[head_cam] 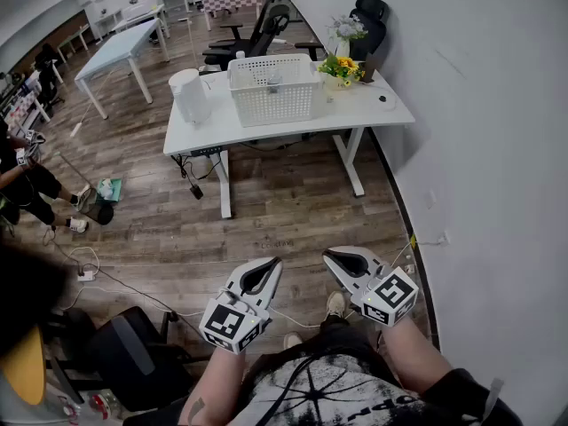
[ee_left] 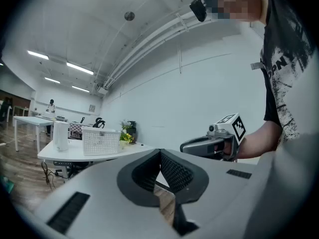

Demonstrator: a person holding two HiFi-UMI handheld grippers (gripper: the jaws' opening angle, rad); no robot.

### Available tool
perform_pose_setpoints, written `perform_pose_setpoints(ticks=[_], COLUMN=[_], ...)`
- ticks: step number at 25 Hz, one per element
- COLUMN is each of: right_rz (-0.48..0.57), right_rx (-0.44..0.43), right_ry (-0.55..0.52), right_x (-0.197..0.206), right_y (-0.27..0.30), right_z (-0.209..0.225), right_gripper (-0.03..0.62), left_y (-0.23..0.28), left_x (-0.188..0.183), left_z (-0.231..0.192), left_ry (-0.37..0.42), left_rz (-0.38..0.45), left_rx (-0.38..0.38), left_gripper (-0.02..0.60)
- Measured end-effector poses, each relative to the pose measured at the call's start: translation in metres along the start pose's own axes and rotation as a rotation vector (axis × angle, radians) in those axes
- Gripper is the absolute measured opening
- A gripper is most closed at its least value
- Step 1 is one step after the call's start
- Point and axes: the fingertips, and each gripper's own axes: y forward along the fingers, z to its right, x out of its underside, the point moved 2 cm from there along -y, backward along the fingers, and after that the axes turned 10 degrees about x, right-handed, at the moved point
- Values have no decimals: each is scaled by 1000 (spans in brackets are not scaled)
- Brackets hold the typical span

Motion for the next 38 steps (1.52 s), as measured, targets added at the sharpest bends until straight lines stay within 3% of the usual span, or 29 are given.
perform_pose_setpoints(ticks=[23,38], right_rz=[-18,-13], right_rx=[-23,-41], right_ry=[43,59], right_x=[12,14], right_y=[7,45], right_z=[5,87], right_gripper=[31,31], left_y=[5,78], left_x=[19,21], left_z=[-6,-55], left_ry=[-54,-76], left_rz=[-23,-68], left_rx=[-16,-40], left_gripper=[11,11])
